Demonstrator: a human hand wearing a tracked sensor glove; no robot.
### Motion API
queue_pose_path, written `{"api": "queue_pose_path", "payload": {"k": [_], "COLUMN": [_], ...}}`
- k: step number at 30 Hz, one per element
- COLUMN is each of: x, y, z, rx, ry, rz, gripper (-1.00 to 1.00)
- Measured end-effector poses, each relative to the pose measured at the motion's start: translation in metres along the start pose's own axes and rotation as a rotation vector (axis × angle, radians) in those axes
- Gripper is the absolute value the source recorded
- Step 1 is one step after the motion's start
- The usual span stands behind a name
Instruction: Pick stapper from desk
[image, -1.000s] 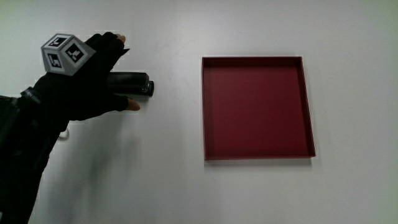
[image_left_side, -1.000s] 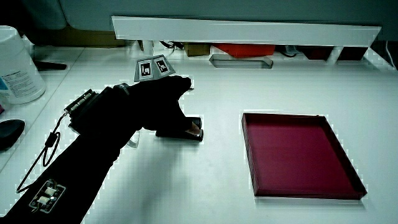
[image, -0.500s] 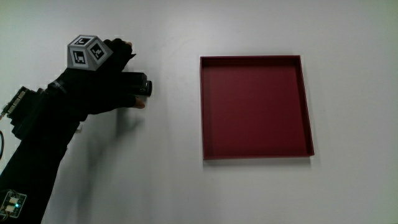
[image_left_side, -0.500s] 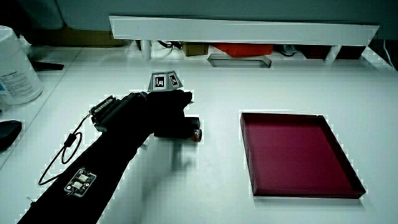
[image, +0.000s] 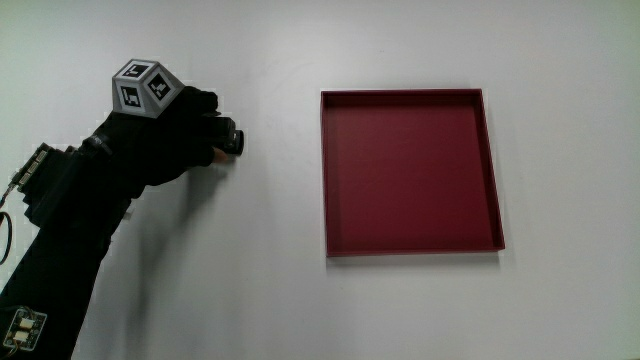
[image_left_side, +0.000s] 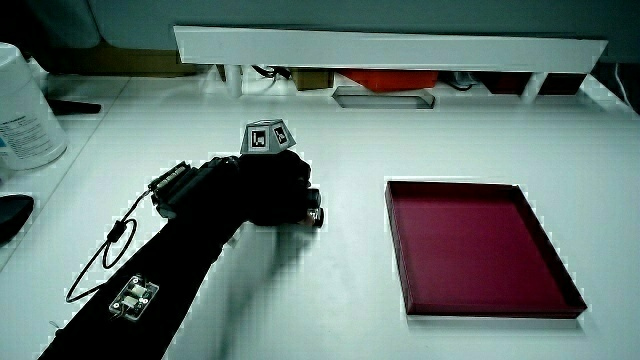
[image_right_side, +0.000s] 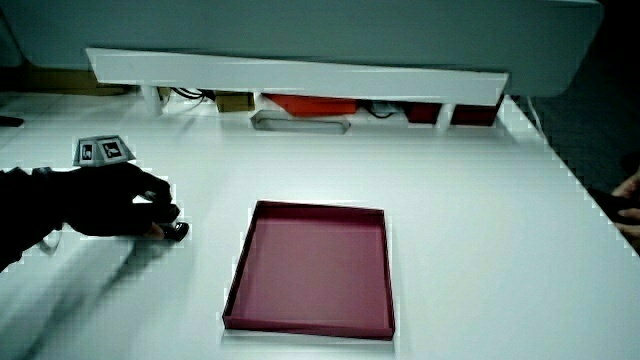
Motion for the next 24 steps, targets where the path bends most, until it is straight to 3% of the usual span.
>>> {"api": "queue_pose_path", "payload": {"k": [9,13,18,19,20,21,24], "x": [0.001,0.013,0.035,0.038,0.04,0.047,0.065], "y": [-0.003,-0.01,-0.021,-0.022,-0.02,-0.021,-0.024], "z": [0.003,0.012,0.026,0.027,0.026,0.028,0.031], "rx": [0.009,0.018,0.066,0.076,0.072,0.085,0.111], "ry": [0.008,0.01,0.027,0.02,-0.026,0.007,0.03], "rz": [-0.015,-0.026,-0.1,-0.115,-0.127,-0.173,-0.224], "gripper": [1.0,1.0,1.0,1.0,1.0,1.0,1.0]}}
